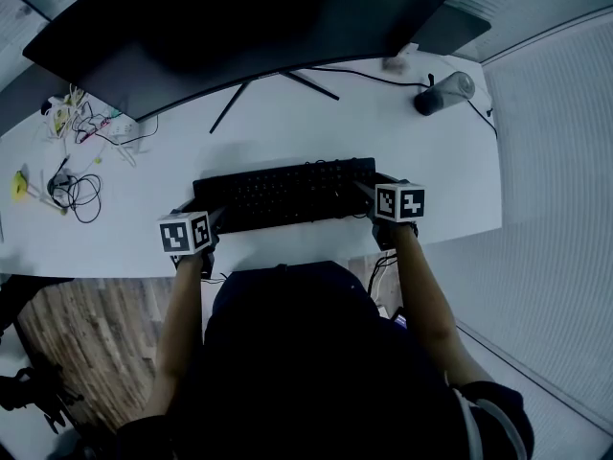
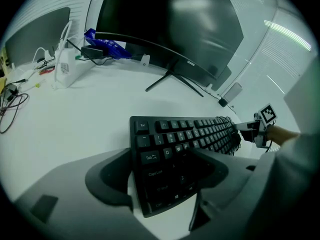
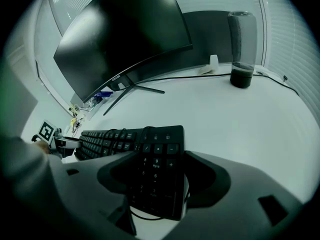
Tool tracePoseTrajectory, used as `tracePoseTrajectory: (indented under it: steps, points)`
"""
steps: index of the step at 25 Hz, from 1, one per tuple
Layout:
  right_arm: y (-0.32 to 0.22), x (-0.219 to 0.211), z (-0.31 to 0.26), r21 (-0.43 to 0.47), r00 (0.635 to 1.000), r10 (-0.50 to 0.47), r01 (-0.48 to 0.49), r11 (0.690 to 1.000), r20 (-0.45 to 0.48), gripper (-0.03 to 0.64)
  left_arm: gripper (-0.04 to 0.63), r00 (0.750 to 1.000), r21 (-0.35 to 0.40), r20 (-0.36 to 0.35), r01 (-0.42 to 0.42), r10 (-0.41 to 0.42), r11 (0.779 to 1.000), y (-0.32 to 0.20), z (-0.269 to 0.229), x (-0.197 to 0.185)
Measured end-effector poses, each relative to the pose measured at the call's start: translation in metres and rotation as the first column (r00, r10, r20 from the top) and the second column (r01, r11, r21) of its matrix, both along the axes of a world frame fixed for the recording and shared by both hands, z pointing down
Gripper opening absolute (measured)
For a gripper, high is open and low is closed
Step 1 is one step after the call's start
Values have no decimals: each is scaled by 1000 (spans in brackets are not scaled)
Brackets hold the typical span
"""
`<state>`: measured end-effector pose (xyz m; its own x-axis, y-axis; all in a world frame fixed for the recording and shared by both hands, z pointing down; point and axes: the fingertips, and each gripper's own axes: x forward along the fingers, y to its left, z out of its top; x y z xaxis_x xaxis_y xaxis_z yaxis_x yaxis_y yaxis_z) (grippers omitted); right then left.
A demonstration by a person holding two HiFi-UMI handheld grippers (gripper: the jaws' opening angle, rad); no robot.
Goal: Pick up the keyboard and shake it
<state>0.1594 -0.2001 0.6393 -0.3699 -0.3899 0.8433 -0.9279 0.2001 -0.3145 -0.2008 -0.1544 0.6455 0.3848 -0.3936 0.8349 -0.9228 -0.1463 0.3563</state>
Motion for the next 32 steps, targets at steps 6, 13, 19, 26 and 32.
tracePoseTrajectory:
  steps: [6, 13, 19, 26, 32]
  points:
    - [0, 0, -2, 13, 1000, 5, -5, 1000, -10, 296, 359, 1000, 25, -1, 11, -11, 1000, 1, -2, 0]
    - [3, -2, -19, 100, 1000, 4, -3, 995, -11, 296, 359, 1000, 120, 23, 4, -7, 993, 1, -20, -3]
    - [-9, -5, -76, 318, 999, 4, 7, 948, -33, 298, 359, 1000, 278, 2, 13, -14, 960, -15, -56, -4]
    - [-31, -17, -188, 591, 979, -20, 138, 795, -202, 298, 359, 985, 416, -163, 119, -55, 902, -36, -90, -1]
    - [-36, -34, -263, 737, 946, 1, 251, 628, -324, 298, 357, 954, 499, -293, 211, -65, 841, -54, -110, 3]
